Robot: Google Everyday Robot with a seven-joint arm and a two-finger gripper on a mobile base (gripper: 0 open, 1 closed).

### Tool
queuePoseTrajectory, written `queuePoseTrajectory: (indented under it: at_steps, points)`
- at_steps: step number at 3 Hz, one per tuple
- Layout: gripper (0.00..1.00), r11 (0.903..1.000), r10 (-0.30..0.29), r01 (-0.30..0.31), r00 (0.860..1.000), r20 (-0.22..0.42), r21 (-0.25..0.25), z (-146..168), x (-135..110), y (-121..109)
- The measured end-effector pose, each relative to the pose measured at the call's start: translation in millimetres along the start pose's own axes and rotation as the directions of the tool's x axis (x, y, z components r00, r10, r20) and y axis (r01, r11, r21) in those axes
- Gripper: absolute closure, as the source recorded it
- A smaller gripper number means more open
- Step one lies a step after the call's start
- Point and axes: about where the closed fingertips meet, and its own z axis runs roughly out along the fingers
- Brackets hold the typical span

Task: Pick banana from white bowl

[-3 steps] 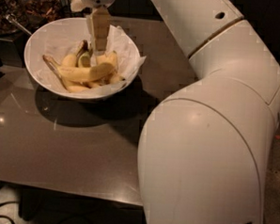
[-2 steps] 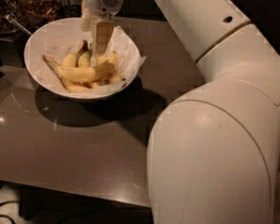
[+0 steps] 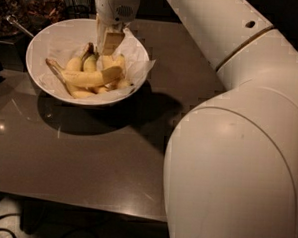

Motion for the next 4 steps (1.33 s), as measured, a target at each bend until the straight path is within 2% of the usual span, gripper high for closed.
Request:
queuePoseTrajectory:
  at_steps: [1, 4]
  points:
    - [0.86, 0.9999, 0.000, 0.000, 1.000, -0.002, -0.011, 2.3, 1.8, 3.3]
    - [0.16, 0.9999, -0.009, 0.009, 1.000, -0.014, -0.007, -0.6, 3.9, 3.4]
